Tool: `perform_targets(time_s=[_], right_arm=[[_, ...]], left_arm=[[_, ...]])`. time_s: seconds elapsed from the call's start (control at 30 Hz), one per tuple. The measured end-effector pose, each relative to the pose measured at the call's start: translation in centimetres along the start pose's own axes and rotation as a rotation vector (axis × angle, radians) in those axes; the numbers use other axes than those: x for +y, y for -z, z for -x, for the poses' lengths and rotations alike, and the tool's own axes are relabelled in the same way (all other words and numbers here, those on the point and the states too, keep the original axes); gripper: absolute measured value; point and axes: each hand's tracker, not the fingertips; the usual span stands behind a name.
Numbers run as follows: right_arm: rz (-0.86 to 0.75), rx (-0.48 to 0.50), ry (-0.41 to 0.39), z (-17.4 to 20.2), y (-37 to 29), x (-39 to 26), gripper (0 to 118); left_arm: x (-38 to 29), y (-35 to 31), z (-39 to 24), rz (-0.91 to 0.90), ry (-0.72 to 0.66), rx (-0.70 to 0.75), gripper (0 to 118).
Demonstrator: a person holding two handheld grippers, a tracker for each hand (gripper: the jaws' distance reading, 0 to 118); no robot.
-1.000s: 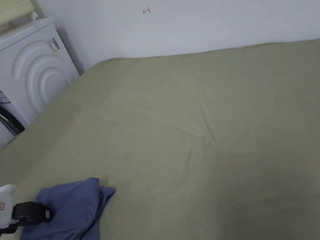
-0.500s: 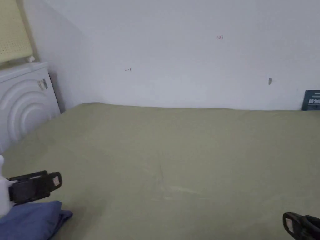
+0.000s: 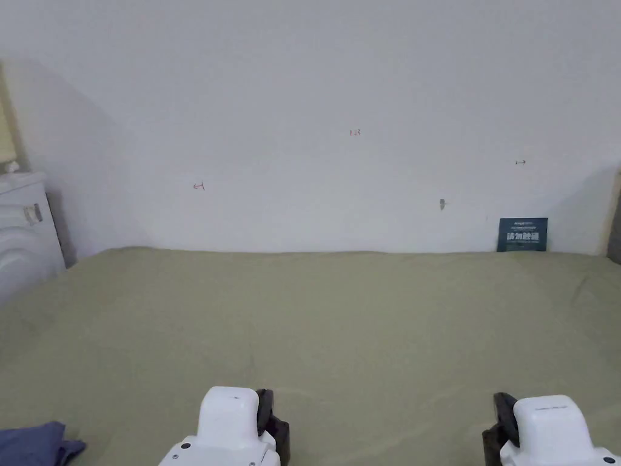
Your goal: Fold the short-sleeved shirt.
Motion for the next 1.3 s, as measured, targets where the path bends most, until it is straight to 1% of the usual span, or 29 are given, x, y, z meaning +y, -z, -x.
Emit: perform_targets(time_s=[0.07, 0.1, 0.2, 0.3, 0.5, 0.6, 0.7, 0.73, 0.77, 0.8, 0.83, 0.87, 0.9, 0.93, 0.97, 1.13, 1.23, 1.3], right_arm=[[-0.008, -0.04, -0.01, 0.0, -0.3, -0.6, 0], [-0.003, -0.043, -0.008, 0.0, -0.4, -0.8, 0], [0.015, -0.058, -0.001, -0.3, -0.4, -1.0, 0], [0.021, -0.063, 0.013, -0.9, -0.3, -0.6, 1], [0.0, -0.066, 0.024, -1.7, 0.5, 2.1, 1], [-0.024, -0.07, 0.01, -2.2, 1.2, 4.0, 1], [-0.054, -0.093, 0.016, -3.0, 1.7, 5.8, 4], [-0.054, -0.095, 0.02, -3.3, 1.8, 6.3, 11], [-0.058, -0.097, 0.024, -3.6, 2.0, 6.8, 23], [-0.062, -0.102, 0.024, -3.7, 2.2, 7.2, 46], [-0.058, -0.102, 0.023, -4.0, 2.5, 7.6, 87], [-0.041, -0.096, 0.023, -4.1, 2.9, 7.8, 110], [-0.041, -0.099, 0.025, -4.1, 3.2, 7.9, 117], [-0.079, -0.115, 0.028, -4.2, 3.2, 8.0, 117], [-0.061, -0.102, 0.03, -4.1, 3.6, 8.0, 118], [-0.085, -0.09, 0.024, -4.0, 3.2, 8.0, 118], [-0.118, -0.058, 0.035, -4.0, 3.5, 8.4, 118], [-0.111, -0.014, 0.063, -4.0, 3.4, 8.4, 118]], left_arm=[[0.1, -0.1, -0.4, -0.031, -0.023, 0.041, 4], [0.0, -0.2, 0.0, -0.051, -0.049, 0.079, 4], [0.6, -0.4, 0.4, -0.052, -0.077, 0.084, 4], [1.1, -0.5, 0.8, -0.053, -0.072, 0.103, 4], [3.9, -0.2, 1.4, -0.072, -0.056, 0.09, 4], [6.0, 0.4, 1.9, -0.077, -0.044, 0.065, 4], [8.1, 1.0, 2.2, -0.092, -0.023, 0.064, 5], [8.7, 1.1, 2.3, -0.095, -0.015, 0.062, 8], [9.3, 1.3, 2.3, -0.11, -0.009, 0.066, 20], [9.7, 1.5, 2.3, -0.121, -0.002, 0.066, 44], [9.9, 1.5, 2.4, -0.122, 0.001, 0.062, 93], [10.2, 1.8, 2.3, -0.118, 0.001, 0.068, 118], [10.1, 1.9, 2.2, -0.125, 0.003, 0.067, 118], [10.2, 1.7, 2.1, -0.168, 0.011, 0.067, 118], [10.3, 1.3, 2.2, -0.19, 0.012, 0.067, 118], [9.9, 1.9, 2.2, -0.169, 0.02, 0.061, 118], [9.5, 2.3, 2.2, -0.159, 0.027, 0.068, 118], [9.4, 2.7, 2.4, -0.143, 0.021, 0.053, 118]])
